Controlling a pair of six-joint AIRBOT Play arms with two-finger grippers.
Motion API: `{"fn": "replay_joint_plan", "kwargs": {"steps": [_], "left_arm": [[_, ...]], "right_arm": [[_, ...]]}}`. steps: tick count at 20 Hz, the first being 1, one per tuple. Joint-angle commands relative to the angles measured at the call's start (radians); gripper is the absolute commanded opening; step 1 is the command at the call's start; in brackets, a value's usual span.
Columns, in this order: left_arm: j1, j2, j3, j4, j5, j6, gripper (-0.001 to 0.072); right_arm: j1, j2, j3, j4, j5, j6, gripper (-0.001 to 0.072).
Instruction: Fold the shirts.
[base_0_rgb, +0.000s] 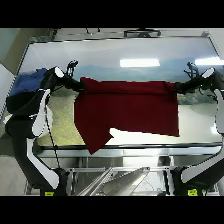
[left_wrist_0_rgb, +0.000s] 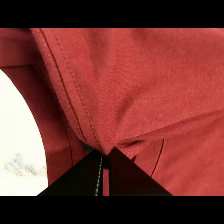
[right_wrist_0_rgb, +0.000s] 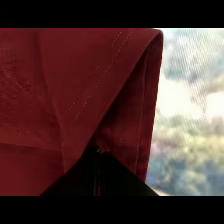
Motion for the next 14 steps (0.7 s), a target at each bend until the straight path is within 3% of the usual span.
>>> {"fn": "replay_joint_plan", "kwargs": {"steps": [1, 3, 4, 5, 6, 8, 11, 14], "left_arm": [[-0.008, -0.001, -0.001, 0.024, -0.013, -0.008, 0.0014], [-0.009, 0.000, 0.001, 0.021, -0.027, -0.007, 0.0017], [-0.010, 0.005, 0.000, 0.020, -0.043, -0.008, 0.0071], [-0.010, 0.019, 0.001, 0.023, -0.060, -0.008, 0.0266], [-0.007, 0.047, 0.001, 0.023, -0.077, -0.008, 0.0296], [0.016, 0.117, 0.001, 0.023, -0.111, -0.008, 0.0296], [0.081, 0.231, -0.010, 0.019, -0.232, -0.078, 0.0296], [0.150, 0.369, -0.210, 0.011, -0.324, -0.087, 0.0296]], "right_arm": [[0.003, -0.010, 0.000, -0.018, 0.035, 0.015, 0.0018], [0.007, -0.009, 0.000, -0.019, 0.054, 0.013, 0.0020], [0.008, -0.008, 0.002, -0.024, 0.082, 0.013, 0.0103], [0.005, -0.004, 0.012, -0.040, 0.117, 0.014, 0.0388], [0.000, 0.003, 0.032, -0.074, 0.166, 0.015, 0.0442], [-0.011, 0.027, 0.076, -0.119, 0.258, 0.049, 0.0442], [-0.059, 0.109, 0.067, -0.116, 0.343, 0.075, 0.0435], [-0.122, 0.250, -0.145, -0.108, 0.372, 0.084, 0.0435]]}}
